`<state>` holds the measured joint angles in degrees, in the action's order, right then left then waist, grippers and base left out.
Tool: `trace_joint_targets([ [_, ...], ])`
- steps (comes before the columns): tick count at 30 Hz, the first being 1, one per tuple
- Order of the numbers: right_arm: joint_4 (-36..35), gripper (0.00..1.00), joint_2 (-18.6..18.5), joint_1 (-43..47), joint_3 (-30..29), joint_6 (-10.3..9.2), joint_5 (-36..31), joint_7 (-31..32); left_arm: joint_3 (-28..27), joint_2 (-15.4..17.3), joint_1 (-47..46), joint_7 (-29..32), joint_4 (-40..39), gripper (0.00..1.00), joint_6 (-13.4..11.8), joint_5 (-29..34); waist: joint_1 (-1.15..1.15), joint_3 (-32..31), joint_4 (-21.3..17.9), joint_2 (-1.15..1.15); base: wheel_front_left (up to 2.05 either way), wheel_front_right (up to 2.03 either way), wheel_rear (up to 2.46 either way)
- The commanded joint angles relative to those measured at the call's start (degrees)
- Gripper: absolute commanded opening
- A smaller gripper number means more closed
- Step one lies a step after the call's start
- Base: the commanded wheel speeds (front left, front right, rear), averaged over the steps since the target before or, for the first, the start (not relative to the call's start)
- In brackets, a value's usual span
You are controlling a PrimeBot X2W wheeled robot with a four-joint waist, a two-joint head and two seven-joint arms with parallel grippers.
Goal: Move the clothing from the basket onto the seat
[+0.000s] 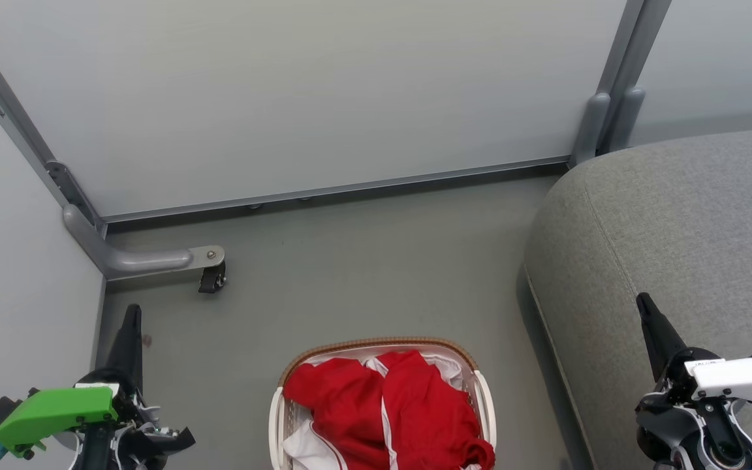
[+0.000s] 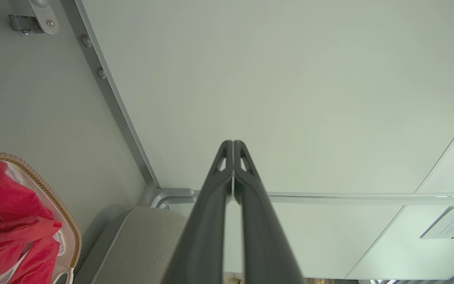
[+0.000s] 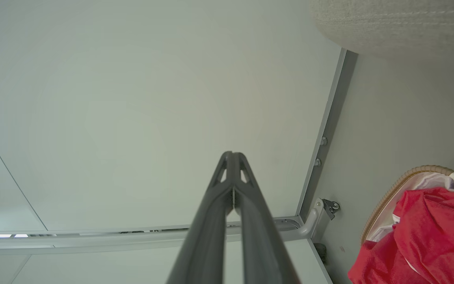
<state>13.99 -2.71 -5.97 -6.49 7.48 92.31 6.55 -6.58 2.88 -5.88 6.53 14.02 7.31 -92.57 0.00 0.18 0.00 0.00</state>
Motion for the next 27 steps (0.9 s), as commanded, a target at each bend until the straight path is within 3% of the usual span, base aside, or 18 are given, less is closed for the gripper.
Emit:
trace_joint_targets([
  [1, 0.0, 1.0, 0.0, 0.0, 0.0, 0.0, 0.0, 0.0, 0.0, 0.0, 0.0, 0.0, 0.1, 1.0, 0.0, 0.0, 0.0, 0.0, 0.0, 0.0, 0.0, 0.0, 0.0],
  [15, 1.9, 1.0, 0.6, 2.2, 0.9, 0.0, -3.2, -3.1, 4.0, -0.4, 1.7, -3.1, 1.5, 1.0, -0.1, 2.1, 0.0, 0.0, 0.0, 0.0, 0.0, 0.0, 0.0],
  [27, -0.4, 1.0, 0.4, 2.3, -0.4, 0.01, -16.3, -6.1, 6.4, -0.3, 1.4, -6.2, -0.9, 1.0, 0.0, 10.5, 0.0, 0.0, 0.1, 0.0, 0.0, 0.0, 0.0],
])
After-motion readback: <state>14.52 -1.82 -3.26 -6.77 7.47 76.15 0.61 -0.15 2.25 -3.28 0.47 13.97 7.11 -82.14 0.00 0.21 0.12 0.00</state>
